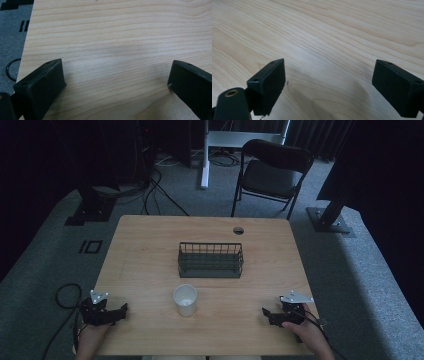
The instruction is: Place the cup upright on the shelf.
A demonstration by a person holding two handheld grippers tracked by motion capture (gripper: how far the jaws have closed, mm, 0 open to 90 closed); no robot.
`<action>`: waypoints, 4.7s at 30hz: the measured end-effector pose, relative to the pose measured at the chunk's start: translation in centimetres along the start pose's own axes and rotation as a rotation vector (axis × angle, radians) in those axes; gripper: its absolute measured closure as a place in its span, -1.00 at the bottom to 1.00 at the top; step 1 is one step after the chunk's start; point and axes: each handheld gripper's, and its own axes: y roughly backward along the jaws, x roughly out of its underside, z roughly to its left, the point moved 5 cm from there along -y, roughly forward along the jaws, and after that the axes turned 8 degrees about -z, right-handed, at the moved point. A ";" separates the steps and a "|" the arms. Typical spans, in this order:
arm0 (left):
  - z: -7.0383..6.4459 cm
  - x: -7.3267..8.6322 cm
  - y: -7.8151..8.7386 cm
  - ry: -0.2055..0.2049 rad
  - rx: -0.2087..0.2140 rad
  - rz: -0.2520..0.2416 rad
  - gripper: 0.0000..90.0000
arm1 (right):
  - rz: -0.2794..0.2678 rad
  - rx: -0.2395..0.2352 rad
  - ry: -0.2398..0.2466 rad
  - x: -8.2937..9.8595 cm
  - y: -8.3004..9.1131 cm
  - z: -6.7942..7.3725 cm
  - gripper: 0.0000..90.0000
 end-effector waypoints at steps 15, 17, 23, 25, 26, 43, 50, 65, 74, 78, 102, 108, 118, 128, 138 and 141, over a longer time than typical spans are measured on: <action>0.0 0.0 0.0 0.000 0.000 0.000 -0.98 | -0.018 -0.096 0.060 -1.4 -2.0 3.4 -0.75; 0.0 0.0 0.0 0.000 0.000 0.000 -0.98 | -0.024 -0.104 0.059 -1.5 -2.2 3.8 -0.75; 0.0 0.0 0.0 0.000 0.000 0.000 -0.98 | -0.031 -0.150 0.084 -2.0 -3.2 5.7 -0.75; 0.0 0.0 0.0 0.000 0.000 0.000 -0.98 | -0.030 -0.166 0.088 -2.0 -3.4 6.2 -0.75; 0.0 0.0 0.0 0.000 0.000 0.000 -0.98 | -0.031 -0.172 0.089 -2.0 -3.6 6.5 -0.75; 0.0 0.0 0.0 0.000 0.000 0.000 -0.98 | -0.039 -0.280 0.149 -3.2 -4.8 10.4 -0.75; 0.0 0.0 0.0 0.000 0.000 0.000 -0.98 | -0.045 -0.308 0.172 -3.9 -5.0 11.6 -0.75; 0.0 0.0 0.0 0.000 0.000 0.000 -0.98 | -0.030 -0.358 0.228 -4.4 -6.6 14.5 -0.75; 0.0 0.0 0.0 0.000 0.000 0.000 -0.98 | -0.067 -0.394 0.225 -5.8 -7.6 16.7 -0.75; 0.0 0.0 0.0 0.000 0.000 0.000 -0.98 | -0.087 -0.420 0.230 -6.3 -7.9 17.7 -0.75; 0.0 0.0 0.0 -0.002 0.002 0.001 -0.98 | -0.200 -0.472 0.240 -10.1 -9.8 21.1 -0.72; 0.0 0.0 0.0 -0.002 0.002 0.001 -0.98 | -0.226 -0.478 0.230 -10.7 -10.4 21.5 -0.72; 0.0 0.0 0.0 -0.002 0.002 0.001 -0.98 | -0.250 -0.465 0.233 -11.3 -11.1 22.2 -0.67; 0.0 0.0 0.0 -0.002 0.002 0.001 -0.98 | -0.232 -0.457 0.236 -11.6 -11.2 22.5 -0.57; 0.0 0.0 0.0 0.000 0.002 0.001 -0.98 | -0.258 -0.485 0.235 -13.3 -10.2 23.0 -0.57; 0.0 0.0 0.0 0.000 0.002 0.001 -0.98 | -0.257 -0.487 0.239 -13.9 -10.0 23.0 -0.57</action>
